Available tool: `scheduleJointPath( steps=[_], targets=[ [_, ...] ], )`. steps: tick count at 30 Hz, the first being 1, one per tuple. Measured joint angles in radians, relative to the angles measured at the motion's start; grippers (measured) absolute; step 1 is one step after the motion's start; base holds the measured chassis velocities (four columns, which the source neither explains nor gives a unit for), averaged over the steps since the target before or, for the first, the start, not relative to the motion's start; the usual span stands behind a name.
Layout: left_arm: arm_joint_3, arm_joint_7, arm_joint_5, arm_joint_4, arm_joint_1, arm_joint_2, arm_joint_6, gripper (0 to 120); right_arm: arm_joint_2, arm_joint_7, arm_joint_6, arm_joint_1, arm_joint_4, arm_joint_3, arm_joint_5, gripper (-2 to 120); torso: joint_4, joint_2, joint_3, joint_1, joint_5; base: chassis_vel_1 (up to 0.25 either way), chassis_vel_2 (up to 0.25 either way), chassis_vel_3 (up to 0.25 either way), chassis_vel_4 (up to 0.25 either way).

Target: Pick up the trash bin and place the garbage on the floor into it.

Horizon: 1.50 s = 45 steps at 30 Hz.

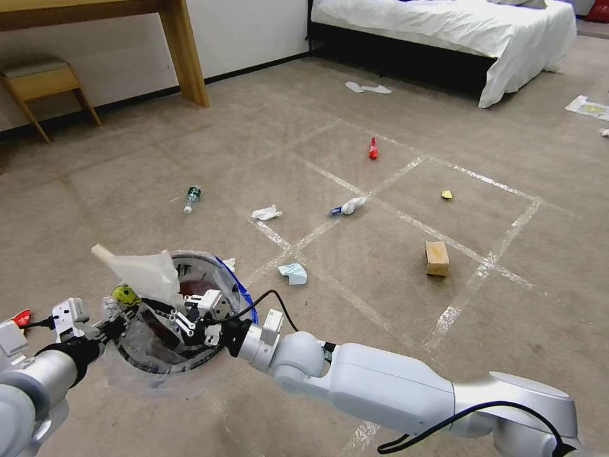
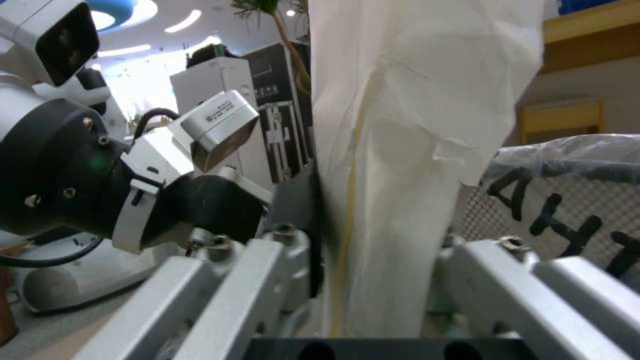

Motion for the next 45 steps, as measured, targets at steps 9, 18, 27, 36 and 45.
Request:
scheduleJointPath(
  steps=[9, 18, 27, 36, 45],
  targets=[
    [-0.001, 0.0, -0.001, 0.0, -0.001, 0.002, 0.0, 1, -0.014, -0.003, -0.001, 0.001, 0.015, 0.008, 0.0, 55, 0.0, 0.0, 0.0, 0.0, 0.0001, 0.0, 0.0, 0.0, 0.0],
    [0.0, 0.0, -0.001, 0.0, -0.002, 0.001, 0.0, 1, -0.026, -0.004, -0.001, 0.0, 0.029, 0.009, 0.0, 74, 0.0, 0.0, 0.0, 0.0, 0.0001, 0.0, 0.0, 0.0, 0.0],
    [0.002, 0.001, -0.001, 0.003, -0.006, -0.002, 0.0, 1, -0.035, -0.005, -0.001, 0.0, 0.042, 0.012, 0.001, 67, 0.0, 0.0, 0.0, 0.0, 0.0, 0.0, 0.0, 0.0, 0.0],
    [0.0, 0.0, -0.003, 0.006, -0.014, 0.002, 0.0, 1, -0.061, -0.005, -0.006, 0.003, 0.067, 0.0, 0.002, 62, 0.0, 0.0, 0.0, 0.0, 0.0001, 0.0, 0.0, 0.0, 0.0],
    [0.004, -0.001, -0.003, 0.002, -0.017, -0.005, 0.0, 1, -0.102, 0.099, -0.126, 0.008, 0.099, 0.015, -0.124, 73, 0.0, 0.0, 0.0, 0.0, 0.0002, 0.0, 0.0, 0.0, 0.0]
  ],
)
